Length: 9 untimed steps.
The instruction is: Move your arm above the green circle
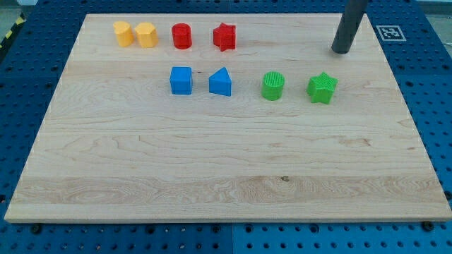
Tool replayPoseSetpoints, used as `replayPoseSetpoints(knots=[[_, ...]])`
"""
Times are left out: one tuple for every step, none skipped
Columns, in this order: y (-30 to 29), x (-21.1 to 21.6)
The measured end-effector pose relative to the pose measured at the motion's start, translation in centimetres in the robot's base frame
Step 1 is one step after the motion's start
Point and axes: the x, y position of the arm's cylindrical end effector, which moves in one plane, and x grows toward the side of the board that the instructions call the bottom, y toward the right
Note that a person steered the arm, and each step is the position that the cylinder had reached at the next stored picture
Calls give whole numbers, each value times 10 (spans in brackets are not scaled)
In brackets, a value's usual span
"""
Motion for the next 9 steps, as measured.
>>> replayPoseSetpoints(knots=[[0,0],[0,0],[0,0],[1,-1],[5,-1],[15,-1],[17,-1],[7,0],[-47,3]])
